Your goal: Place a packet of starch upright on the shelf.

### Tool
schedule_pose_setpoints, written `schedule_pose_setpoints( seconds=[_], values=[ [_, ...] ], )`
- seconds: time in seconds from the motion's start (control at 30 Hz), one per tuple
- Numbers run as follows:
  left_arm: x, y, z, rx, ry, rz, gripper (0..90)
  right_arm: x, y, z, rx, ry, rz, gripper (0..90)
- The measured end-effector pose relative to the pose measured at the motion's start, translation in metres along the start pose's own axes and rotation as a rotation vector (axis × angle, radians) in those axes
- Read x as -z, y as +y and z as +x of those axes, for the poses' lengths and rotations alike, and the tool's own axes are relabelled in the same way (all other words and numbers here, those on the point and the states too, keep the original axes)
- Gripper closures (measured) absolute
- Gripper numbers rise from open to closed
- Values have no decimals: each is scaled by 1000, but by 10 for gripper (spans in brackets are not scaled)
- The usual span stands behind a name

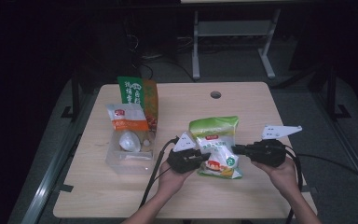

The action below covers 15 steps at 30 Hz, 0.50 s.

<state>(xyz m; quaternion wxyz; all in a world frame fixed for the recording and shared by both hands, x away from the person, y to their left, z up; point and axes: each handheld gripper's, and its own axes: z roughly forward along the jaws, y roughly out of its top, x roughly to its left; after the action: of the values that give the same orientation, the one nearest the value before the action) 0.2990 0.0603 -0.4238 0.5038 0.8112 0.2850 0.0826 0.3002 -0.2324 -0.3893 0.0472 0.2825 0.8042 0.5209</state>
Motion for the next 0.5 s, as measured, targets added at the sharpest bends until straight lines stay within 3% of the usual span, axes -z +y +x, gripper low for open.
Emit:
schedule_pose_setpoints(
  seconds=[0.13,0.3,0.5],
  values=[
    [3,-6,0,-36,21,12,762,-11,-3,3,26,1,49,890],
    [5,-10,-5,-88,41,26,768,-17,-12,1,2,7,110,873],
    [6,-13,-10,-116,46,21,781,-20,-21,-4,-40,26,119,863]
  ],
)
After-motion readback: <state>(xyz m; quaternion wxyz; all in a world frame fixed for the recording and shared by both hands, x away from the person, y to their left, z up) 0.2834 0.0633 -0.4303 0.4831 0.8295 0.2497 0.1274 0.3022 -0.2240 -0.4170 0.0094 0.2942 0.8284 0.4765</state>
